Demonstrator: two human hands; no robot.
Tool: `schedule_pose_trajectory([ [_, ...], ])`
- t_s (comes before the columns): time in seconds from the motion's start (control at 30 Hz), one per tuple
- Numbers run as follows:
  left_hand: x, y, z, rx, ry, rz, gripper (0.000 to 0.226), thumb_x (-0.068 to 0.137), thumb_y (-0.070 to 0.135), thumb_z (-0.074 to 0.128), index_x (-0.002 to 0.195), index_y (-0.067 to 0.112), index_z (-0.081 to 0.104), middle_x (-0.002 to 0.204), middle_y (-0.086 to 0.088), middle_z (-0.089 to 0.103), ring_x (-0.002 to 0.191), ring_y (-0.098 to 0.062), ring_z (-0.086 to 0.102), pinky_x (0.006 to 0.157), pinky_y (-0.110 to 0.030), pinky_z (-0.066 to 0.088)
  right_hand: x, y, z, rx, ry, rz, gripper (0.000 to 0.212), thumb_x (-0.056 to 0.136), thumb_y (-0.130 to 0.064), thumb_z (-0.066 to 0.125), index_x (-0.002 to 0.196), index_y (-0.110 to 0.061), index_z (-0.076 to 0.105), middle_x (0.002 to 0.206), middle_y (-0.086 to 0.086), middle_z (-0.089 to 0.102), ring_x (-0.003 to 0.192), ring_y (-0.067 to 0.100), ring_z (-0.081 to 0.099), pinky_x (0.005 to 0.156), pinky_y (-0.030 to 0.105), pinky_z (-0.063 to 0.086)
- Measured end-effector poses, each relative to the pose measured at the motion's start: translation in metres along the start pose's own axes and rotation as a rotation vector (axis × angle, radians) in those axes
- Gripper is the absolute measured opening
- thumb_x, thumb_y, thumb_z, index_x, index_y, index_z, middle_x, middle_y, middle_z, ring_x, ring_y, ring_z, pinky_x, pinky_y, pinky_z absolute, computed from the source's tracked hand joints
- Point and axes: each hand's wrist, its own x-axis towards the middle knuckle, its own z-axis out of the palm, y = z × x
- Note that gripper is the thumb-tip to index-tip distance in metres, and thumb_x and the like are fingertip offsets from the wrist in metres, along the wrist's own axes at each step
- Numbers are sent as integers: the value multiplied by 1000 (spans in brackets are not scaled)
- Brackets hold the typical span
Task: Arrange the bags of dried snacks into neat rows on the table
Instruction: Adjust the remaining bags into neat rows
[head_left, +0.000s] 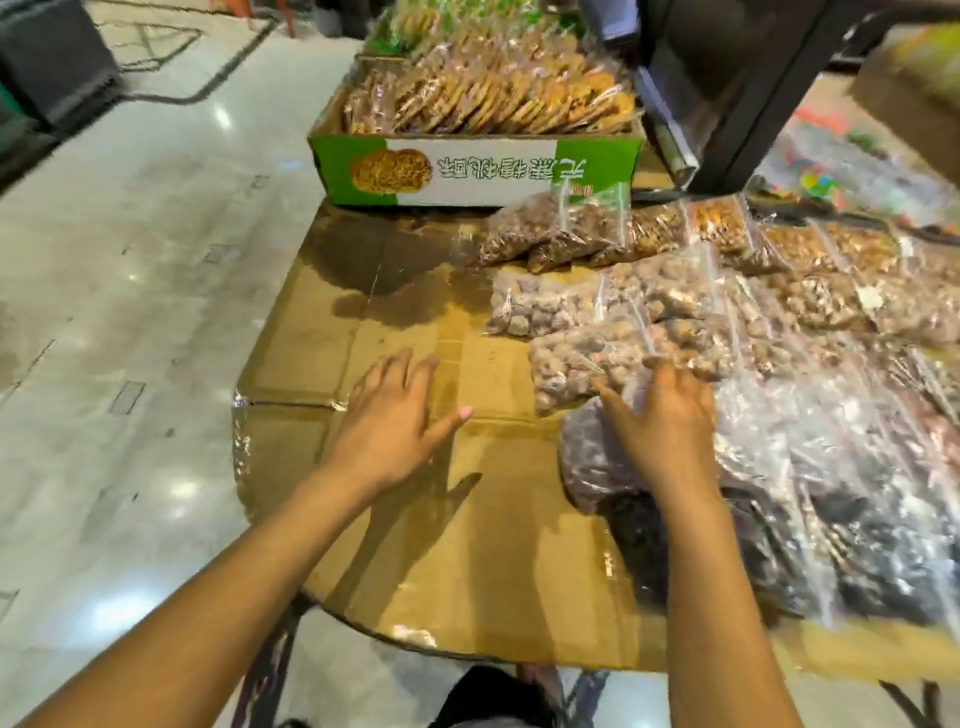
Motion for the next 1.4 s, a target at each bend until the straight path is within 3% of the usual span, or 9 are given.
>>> schedule_pose_trajectory([
  [0.1,5,-43,-17,-18,-17,103,89,77,73,19,147,21,22,155,-11,24,143,-29,18,117,-43,19,-38,-23,4,30,213,110,51,85,-38,57,118,0,52,118,28,54,116,43,42,100,51,33],
  [0.17,19,-64,-25,-23,-38,129,94,72,76,14,146,19,25,153,-10,29,141,-29,23,115,-45,24,-54,-39,6,15,256,146,51,82,-39,52,117,-1,54,115,26,55,115,42,43,98,48,32],
  [0.33,64,-55,-22,-76,-94,240,79,87,65,35,150,20,17,159,-7,15,146,-27,11,117,-42,12,-80,-58,7,-29,319,148,48,84,-42,49,111,-3,56,106,20,57,106,38,48,94,42,33],
  [0.53,103,-52,-7,-69,-159,380,83,86,69,36,151,24,9,160,-9,10,147,-27,6,117,-42,9,-64,-73,34,-12,357,311,51,80,-42,54,110,0,55,103,22,57,102,42,49,89,48,38],
  [0.63,122,-60,-15,-5,-176,412,86,84,71,37,151,24,10,159,-10,11,146,-29,7,117,-45,12,-43,-92,43,-4,343,380,48,82,-32,67,117,-3,54,108,21,57,107,40,47,92,46,36],
  [0.8,152,-57,-19,77,-169,476,88,83,72,37,151,23,11,159,-9,12,146,-29,8,117,-45,10,-25,-110,59,51,212,523,61,84,-46,61,126,-4,45,118,16,54,115,34,42,96,45,40],
  [1.13,218,-45,27,35,-297,675,93,81,72,46,151,22,9,160,-11,7,146,-30,5,117,-44,8,-14,-133,111,326,179,803,79,84,-50,60,143,-8,28,141,16,45,131,33,38,104,42,37],
  [1.3,283,-30,42,-66,-288,786,95,80,69,50,150,16,13,157,-16,16,145,-32,11,116,-46,13,36,-137,137,365,308,1051,82,81,-51,64,138,-2,33,137,23,46,129,37,37,103,43,37],
  [1.4,319,-15,53,-103,-395,835,94,80,68,53,149,15,16,153,-16,27,141,-33,22,114,-48,22,67,-145,156,412,479,1215,89,79,-54,64,142,-3,28,141,26,39,134,39,29,107,45,33],
])
